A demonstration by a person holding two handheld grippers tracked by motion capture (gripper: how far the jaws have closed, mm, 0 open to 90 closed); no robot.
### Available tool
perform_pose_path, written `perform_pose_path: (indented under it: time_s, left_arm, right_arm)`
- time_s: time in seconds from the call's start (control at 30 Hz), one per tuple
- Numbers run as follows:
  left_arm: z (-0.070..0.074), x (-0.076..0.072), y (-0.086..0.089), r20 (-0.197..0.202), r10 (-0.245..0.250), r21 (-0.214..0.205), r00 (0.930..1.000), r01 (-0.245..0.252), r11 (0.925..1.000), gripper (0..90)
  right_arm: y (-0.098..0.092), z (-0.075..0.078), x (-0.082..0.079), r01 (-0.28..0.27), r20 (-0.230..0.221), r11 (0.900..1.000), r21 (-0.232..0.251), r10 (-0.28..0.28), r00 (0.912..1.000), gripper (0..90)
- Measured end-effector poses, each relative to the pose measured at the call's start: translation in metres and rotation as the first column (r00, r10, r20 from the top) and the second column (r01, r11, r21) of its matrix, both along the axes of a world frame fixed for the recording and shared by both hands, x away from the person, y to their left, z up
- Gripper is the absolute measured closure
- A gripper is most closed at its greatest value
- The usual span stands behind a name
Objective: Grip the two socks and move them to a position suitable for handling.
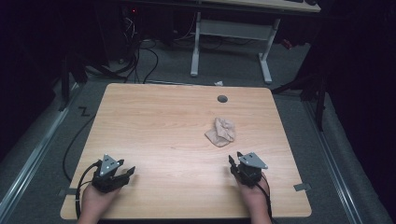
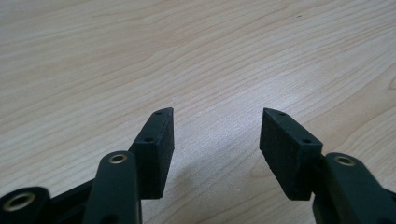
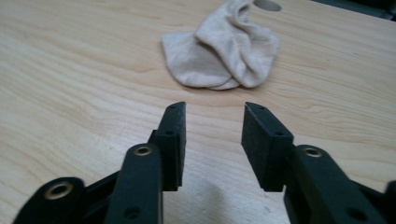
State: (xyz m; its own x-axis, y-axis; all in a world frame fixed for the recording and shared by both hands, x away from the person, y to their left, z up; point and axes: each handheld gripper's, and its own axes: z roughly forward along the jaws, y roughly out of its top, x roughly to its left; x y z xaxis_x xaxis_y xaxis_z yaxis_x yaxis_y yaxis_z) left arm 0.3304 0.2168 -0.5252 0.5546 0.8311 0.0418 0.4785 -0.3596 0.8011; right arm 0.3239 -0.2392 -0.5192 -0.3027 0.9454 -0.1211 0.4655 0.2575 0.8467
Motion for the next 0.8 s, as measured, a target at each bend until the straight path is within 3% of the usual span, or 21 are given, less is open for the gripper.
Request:
perform_pose_path:
  time_s: [0.1,0.2,0.4,0.6,0.8]
  left_arm:
    - [0.002,0.002,-0.001,0.005,-0.007,-0.027,1.0000,0.007,0.9996,42.5]
    - [0.001,0.005,-0.004,0.014,-0.024,-0.024,0.9996,0.024,0.9994,42.4]
    - [0.000,0.005,-0.003,0.005,-0.036,-0.019,0.9993,0.037,0.9992,42.2]
    - [0.004,-0.001,0.014,0.001,-0.011,-0.071,0.9999,0.011,0.9974,40.8]
    - [0.002,0.002,0.012,-0.001,-0.012,-0.074,0.9999,0.012,0.9972,40.7]
  right_arm:
    - [0.004,-0.004,0.001,-0.034,-0.013,0.9993,-0.013,0.034,0.9993,54.9]
    - [0.006,-0.004,0.000,-0.050,-0.015,0.9984,-0.026,0.050,0.9986,52.6]
    - [0.005,-0.004,-0.002,-0.045,-0.021,0.9989,0.013,0.046,0.9987,51.4]
    - [-0.001,0.002,0.000,-0.035,-0.022,0.9992,0.018,0.035,0.9991,50.7]
    - [-0.002,0.000,0.000,-0.044,-0.044,0.9987,0.027,0.045,0.9980,51.5]
